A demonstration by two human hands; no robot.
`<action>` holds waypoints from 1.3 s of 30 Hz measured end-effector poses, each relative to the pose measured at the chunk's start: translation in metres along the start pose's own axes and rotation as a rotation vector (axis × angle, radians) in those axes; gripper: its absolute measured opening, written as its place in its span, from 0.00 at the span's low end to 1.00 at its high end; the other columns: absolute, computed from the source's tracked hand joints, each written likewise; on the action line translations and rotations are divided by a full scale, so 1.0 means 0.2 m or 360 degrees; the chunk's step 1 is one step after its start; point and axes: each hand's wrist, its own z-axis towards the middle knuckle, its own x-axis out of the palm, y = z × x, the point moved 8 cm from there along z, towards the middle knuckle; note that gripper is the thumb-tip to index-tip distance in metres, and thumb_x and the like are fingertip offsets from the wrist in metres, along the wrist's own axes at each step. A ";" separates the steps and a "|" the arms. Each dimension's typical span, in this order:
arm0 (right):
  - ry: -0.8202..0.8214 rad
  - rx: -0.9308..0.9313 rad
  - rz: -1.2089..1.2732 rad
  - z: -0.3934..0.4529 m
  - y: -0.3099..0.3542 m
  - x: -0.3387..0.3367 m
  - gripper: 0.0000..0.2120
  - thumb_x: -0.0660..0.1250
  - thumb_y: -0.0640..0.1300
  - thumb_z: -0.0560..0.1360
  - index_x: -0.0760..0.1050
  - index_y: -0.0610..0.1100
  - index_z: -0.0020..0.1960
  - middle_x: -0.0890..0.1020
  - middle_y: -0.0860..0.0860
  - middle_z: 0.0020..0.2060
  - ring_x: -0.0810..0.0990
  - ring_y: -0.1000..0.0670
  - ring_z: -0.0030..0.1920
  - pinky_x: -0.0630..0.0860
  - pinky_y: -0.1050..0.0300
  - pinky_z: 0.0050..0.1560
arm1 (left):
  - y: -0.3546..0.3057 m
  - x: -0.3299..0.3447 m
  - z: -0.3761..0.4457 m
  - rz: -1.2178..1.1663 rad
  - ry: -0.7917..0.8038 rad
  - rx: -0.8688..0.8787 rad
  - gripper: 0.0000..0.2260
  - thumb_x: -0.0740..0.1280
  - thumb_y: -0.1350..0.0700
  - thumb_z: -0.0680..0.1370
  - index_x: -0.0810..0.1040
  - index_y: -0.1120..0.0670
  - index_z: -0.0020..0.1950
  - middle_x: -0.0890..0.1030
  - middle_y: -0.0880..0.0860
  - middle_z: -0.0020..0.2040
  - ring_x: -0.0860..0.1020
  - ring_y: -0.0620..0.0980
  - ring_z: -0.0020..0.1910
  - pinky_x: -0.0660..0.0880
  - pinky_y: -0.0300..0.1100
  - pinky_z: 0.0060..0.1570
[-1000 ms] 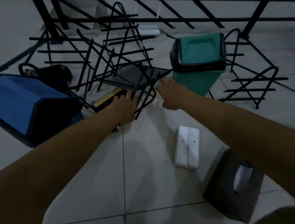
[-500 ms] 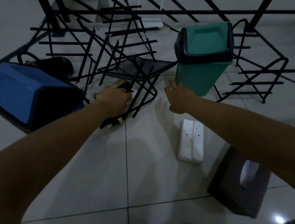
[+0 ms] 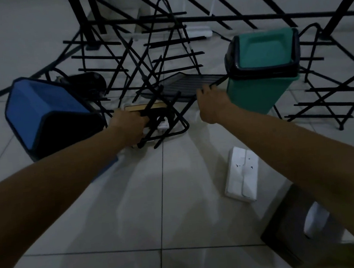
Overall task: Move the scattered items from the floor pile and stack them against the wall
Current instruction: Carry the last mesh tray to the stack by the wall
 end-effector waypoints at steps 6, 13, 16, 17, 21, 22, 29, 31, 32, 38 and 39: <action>0.0012 -0.0059 0.0228 0.13 -0.02 0.03 0.28 0.65 0.40 0.77 0.57 0.39 0.73 0.60 0.40 0.72 0.65 0.38 0.68 0.72 0.44 0.58 | -0.14 0.00 0.00 0.0170 0.0142 -0.0186 0.15 0.59 0.53 0.80 0.69 0.52 0.65 0.78 0.53 0.55 0.77 0.53 0.51 0.70 0.46 0.48; -0.0129 -0.0293 0.0163 0.25 0.01 0.04 0.14 0.61 0.37 0.79 0.69 0.38 0.65 0.73 0.39 0.62 0.76 0.39 0.59 0.74 0.48 0.52 | -0.35 -0.25 0.06 0.0081 -0.0275 0.0384 0.20 0.58 0.48 0.80 0.68 0.54 0.70 0.73 0.57 0.65 0.72 0.56 0.62 0.70 0.50 0.58; -0.0189 -0.0355 0.0111 0.27 0.01 0.03 0.14 0.60 0.36 0.79 0.68 0.38 0.65 0.74 0.40 0.61 0.77 0.39 0.58 0.74 0.48 0.50 | -0.41 -0.29 0.09 0.0340 -0.0462 0.0493 0.24 0.59 0.45 0.79 0.65 0.54 0.72 0.65 0.58 0.70 0.62 0.59 0.70 0.59 0.55 0.68; -0.0238 -0.0339 0.0137 0.27 -0.01 0.02 0.14 0.59 0.36 0.79 0.68 0.37 0.64 0.75 0.39 0.61 0.77 0.39 0.57 0.74 0.48 0.49 | -0.40 -0.28 0.12 0.0389 -0.0459 0.0447 0.25 0.59 0.45 0.79 0.64 0.54 0.73 0.64 0.59 0.71 0.59 0.60 0.71 0.56 0.58 0.70; -0.0431 -0.0108 0.0431 0.28 -0.20 -0.06 0.12 0.60 0.35 0.78 0.72 0.36 0.60 0.75 0.37 0.58 0.78 0.39 0.53 0.73 0.50 0.46 | -0.39 -0.26 0.18 0.0500 -0.0445 0.0345 0.24 0.58 0.46 0.79 0.65 0.54 0.73 0.65 0.59 0.71 0.57 0.60 0.73 0.46 0.63 0.72; -0.0463 -0.0057 0.0510 0.28 -0.24 -0.08 0.12 0.61 0.35 0.77 0.72 0.36 0.60 0.75 0.37 0.57 0.77 0.38 0.53 0.71 0.50 0.45 | -0.39 -0.26 0.18 0.0487 -0.0439 0.0333 0.25 0.58 0.46 0.79 0.64 0.54 0.73 0.65 0.59 0.71 0.57 0.60 0.73 0.45 0.63 0.72; -0.0640 -0.0029 0.0761 0.16 -0.33 -0.09 0.11 0.64 0.37 0.75 0.76 0.36 0.56 0.77 0.38 0.52 0.77 0.38 0.49 0.68 0.54 0.41 | -0.37 -0.34 0.20 0.0199 -0.0497 0.0286 0.22 0.58 0.48 0.79 0.65 0.54 0.71 0.65 0.57 0.70 0.60 0.59 0.70 0.48 0.62 0.71; -0.0667 -0.0057 0.0714 0.13 -0.33 -0.10 0.10 0.65 0.39 0.75 0.76 0.35 0.54 0.77 0.39 0.51 0.77 0.39 0.49 0.67 0.54 0.41 | -0.35 -0.39 0.22 0.0146 -0.0555 0.0233 0.22 0.59 0.50 0.79 0.64 0.55 0.71 0.64 0.58 0.70 0.61 0.59 0.69 0.52 0.61 0.70; -0.0674 -0.0084 0.0677 0.11 -0.33 -0.10 0.09 0.65 0.39 0.75 0.75 0.35 0.53 0.77 0.38 0.51 0.77 0.39 0.49 0.66 0.54 0.40 | -0.33 -0.41 0.22 0.0097 -0.0599 0.0192 0.22 0.60 0.50 0.78 0.64 0.55 0.70 0.63 0.58 0.70 0.62 0.60 0.68 0.55 0.59 0.69; -0.0870 -0.0220 0.0699 -0.03 -0.44 -0.10 0.07 0.68 0.37 0.69 0.77 0.34 0.45 0.80 0.38 0.47 0.79 0.36 0.45 0.75 0.48 0.39 | -0.21 -0.55 0.25 -0.0247 -0.0822 -0.0072 0.29 0.65 0.50 0.72 0.61 0.58 0.68 0.59 0.62 0.72 0.61 0.62 0.68 0.61 0.56 0.66; -0.0924 -0.0233 0.0669 -0.04 -0.47 -0.11 0.07 0.67 0.36 0.69 0.77 0.34 0.46 0.80 0.38 0.48 0.79 0.36 0.45 0.77 0.47 0.39 | -0.20 -0.54 0.26 -0.0283 -0.0797 -0.0118 0.29 0.65 0.49 0.72 0.61 0.58 0.69 0.57 0.62 0.73 0.58 0.63 0.71 0.59 0.57 0.68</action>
